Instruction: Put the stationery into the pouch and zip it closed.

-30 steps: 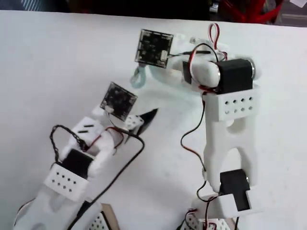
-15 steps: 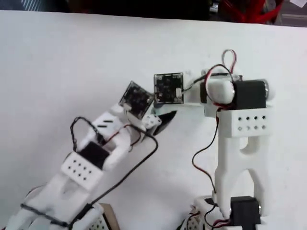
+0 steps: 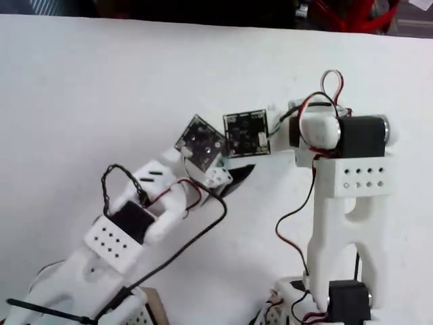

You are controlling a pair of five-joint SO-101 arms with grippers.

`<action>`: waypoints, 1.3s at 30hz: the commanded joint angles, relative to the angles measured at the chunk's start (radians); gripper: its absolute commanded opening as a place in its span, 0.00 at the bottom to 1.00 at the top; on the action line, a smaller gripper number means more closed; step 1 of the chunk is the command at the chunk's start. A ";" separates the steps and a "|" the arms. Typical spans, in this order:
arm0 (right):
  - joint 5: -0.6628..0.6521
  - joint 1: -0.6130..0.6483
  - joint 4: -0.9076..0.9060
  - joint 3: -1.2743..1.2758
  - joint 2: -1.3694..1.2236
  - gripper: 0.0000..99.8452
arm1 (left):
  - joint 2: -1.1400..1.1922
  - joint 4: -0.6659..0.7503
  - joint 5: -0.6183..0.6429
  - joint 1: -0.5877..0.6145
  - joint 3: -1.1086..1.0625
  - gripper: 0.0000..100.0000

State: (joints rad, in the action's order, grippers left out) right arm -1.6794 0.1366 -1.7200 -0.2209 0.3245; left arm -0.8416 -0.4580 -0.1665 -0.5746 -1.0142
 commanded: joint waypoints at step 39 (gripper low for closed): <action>0.443 0.252 0.001 -0.005 0.007 0.27 | -0.507 0.021 0.028 -0.173 -0.166 0.02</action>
State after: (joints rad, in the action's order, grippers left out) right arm -1.3080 0.3115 -1.7200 -0.1979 0.2739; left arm -1.3142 -0.4196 -0.1450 -0.7066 -1.2336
